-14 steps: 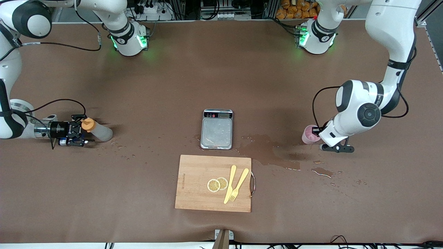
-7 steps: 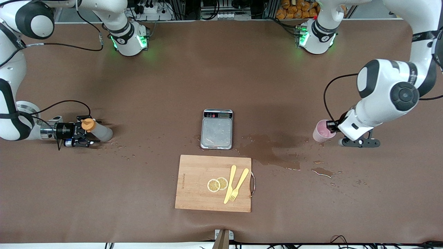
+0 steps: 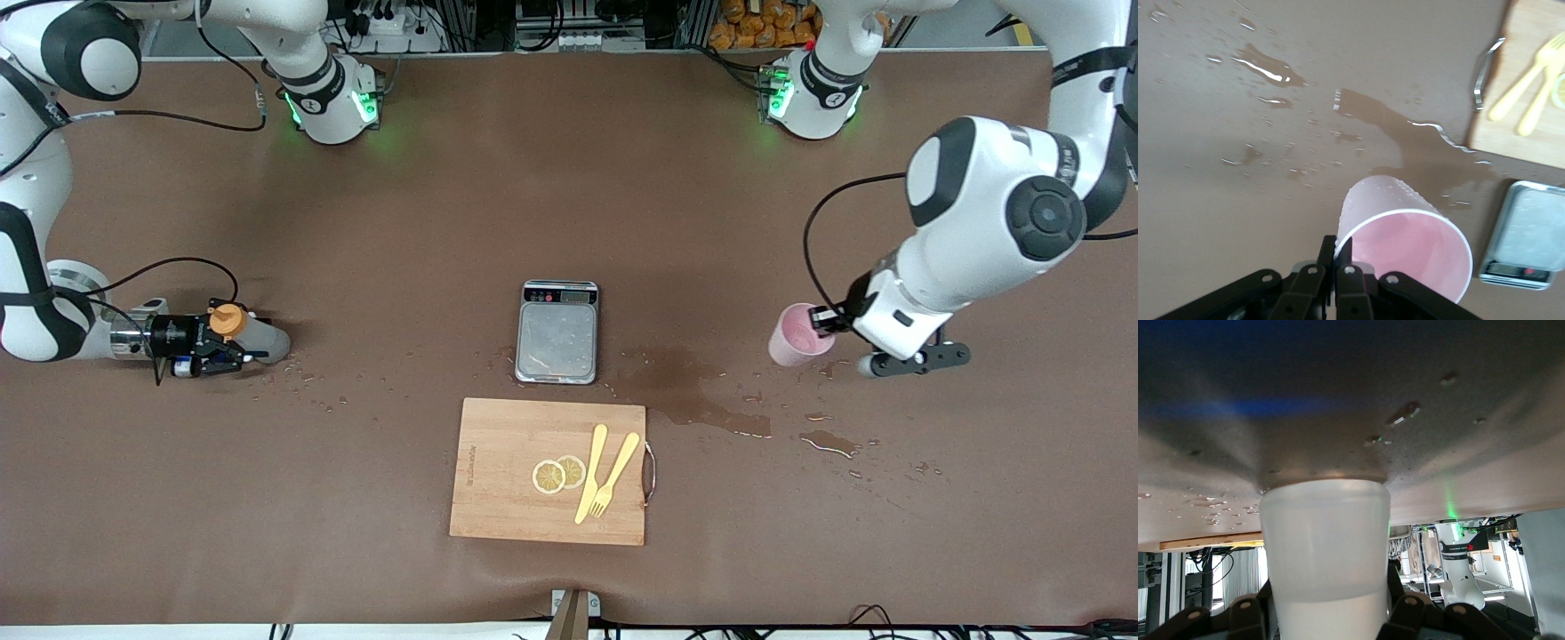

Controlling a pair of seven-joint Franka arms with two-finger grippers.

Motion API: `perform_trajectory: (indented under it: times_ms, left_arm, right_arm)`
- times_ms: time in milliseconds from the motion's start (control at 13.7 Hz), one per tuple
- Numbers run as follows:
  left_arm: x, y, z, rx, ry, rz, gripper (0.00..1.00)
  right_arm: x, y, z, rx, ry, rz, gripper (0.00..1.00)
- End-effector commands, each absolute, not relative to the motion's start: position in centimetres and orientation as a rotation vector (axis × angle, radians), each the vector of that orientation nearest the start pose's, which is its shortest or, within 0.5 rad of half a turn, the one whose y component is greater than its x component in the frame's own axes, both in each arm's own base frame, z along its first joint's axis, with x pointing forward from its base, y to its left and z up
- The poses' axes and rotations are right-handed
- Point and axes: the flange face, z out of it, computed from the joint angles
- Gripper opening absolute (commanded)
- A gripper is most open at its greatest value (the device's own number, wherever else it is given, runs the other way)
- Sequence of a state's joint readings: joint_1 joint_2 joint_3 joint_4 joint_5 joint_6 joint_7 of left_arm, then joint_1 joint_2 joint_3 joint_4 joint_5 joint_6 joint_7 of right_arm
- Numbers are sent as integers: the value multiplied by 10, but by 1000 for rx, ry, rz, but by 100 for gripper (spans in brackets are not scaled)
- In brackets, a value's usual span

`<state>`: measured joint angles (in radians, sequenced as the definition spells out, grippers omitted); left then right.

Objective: Add sauce to pink cup with both arms
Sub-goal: 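Carry the pink cup onto the silver scale with the left gripper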

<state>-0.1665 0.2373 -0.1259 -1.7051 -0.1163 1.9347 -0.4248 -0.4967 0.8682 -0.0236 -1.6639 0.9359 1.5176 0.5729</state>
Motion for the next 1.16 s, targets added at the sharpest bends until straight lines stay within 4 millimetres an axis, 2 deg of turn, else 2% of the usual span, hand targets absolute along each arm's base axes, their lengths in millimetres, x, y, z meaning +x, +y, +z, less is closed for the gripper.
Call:
perform_trajectory:
  times_ms: [0, 146, 437, 582, 801, 873, 1092]
  left_arm:
    - [603, -234, 472, -3297, -440, 111, 0]
    - [597, -273, 476, -3300, -578, 141, 0]
    - [579, -349, 456, -3249, -735, 211, 0]
    - [575, -387, 440, -3232, -796, 229, 0]
    - [561, -437, 410, -3250, -803, 219, 0]
    - [563, -446, 395, -3252, -858, 198, 0]
    - [545, -490, 346, -3270, -861, 156, 0]
  right_arm:
    - [547, -208, 114, -1446, 1462, 1104, 50]
    - [553, -212, 121, -1458, 1467, 1090, 50]
    - [583, -205, 160, -1526, 1526, 1085, 50]
    - [598, -200, 179, -1570, 1547, 1071, 50]
    - [615, -183, 205, -1645, 1591, 1058, 50]
    - [619, -181, 211, -1665, 1605, 1050, 50]
    - [625, -176, 214, -1703, 1621, 1026, 50]
